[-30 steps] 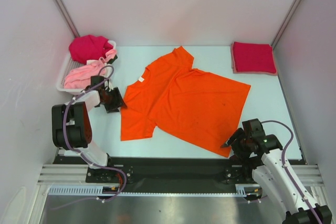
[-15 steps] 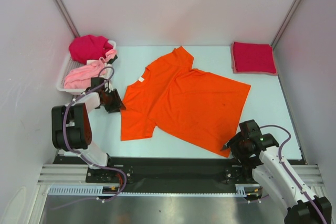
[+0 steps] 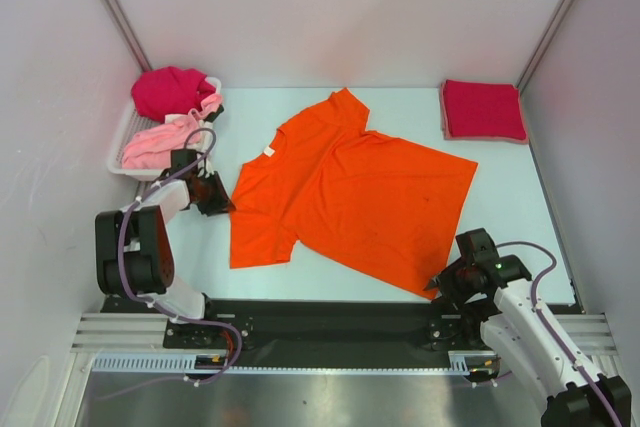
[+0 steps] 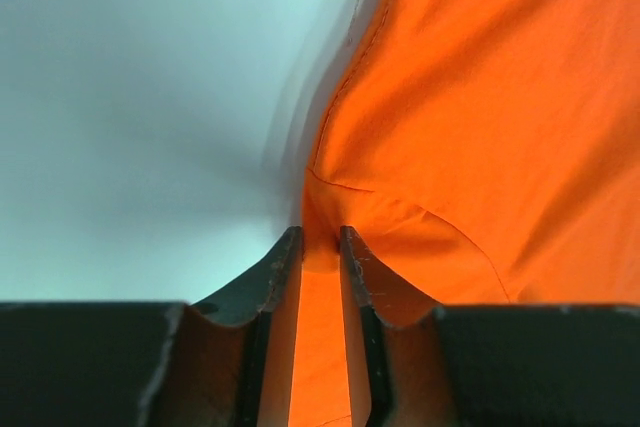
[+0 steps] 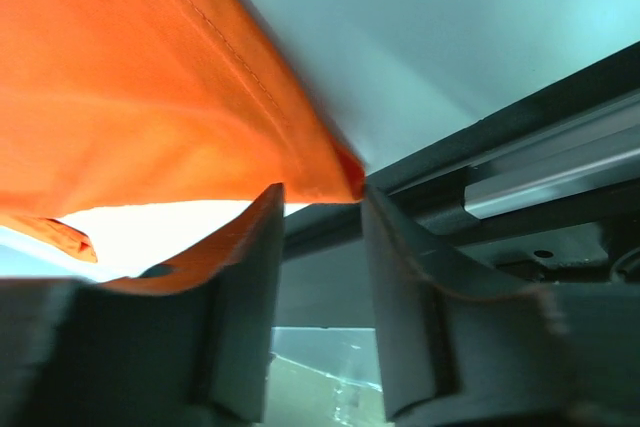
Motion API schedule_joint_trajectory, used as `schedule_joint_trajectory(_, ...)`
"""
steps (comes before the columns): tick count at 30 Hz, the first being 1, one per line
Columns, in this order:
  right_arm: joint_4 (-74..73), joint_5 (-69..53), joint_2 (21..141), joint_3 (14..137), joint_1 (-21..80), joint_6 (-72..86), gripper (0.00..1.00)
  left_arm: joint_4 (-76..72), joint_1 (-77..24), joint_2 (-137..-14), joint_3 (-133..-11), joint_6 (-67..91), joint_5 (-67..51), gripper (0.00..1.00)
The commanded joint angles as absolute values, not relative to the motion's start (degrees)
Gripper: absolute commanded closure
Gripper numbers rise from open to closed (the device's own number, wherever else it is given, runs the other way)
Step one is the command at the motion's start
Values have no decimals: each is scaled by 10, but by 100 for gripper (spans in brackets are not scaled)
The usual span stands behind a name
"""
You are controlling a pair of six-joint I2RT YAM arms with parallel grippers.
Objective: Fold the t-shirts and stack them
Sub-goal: Flatten the tshirt out
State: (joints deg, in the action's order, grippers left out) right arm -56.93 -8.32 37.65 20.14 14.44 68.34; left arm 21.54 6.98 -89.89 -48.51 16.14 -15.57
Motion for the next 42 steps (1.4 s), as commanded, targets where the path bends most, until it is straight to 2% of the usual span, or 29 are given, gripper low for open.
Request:
schedule_joint_trajectory(1,-570,-77,376,195,143,698,62,213,69,-872,-485,164,-147,74)
schedule_joint_trajectory(7,-567,-78,379,190,142,700,63,213,69,-869,-485,162,-144,76)
schedule_joint_trajectory(13,-564,-79,384,189,142,697,62,212,69,-874,-485,159,-148,66)
schedule_joint_trajectory(22,-551,-84,393,185,142,704,65,207,69,-886,-483,163,-157,64)
schedule_joint_trajectory(26,-547,-84,393,185,142,702,65,205,69,-889,-483,159,-147,50)
schedule_joint_trajectory(30,-544,-85,399,188,141,699,65,186,69,-906,-483,160,-177,47)
schedule_joint_trajectory(32,-542,-86,400,189,138,698,66,175,69,-918,-482,167,-187,48)
schedule_joint_trajectory(36,-542,-91,400,189,132,698,73,171,69,-930,-480,168,-198,51)
schedule_joint_trajectory(42,-536,-87,410,196,132,693,86,173,71,-934,-482,164,-188,75)
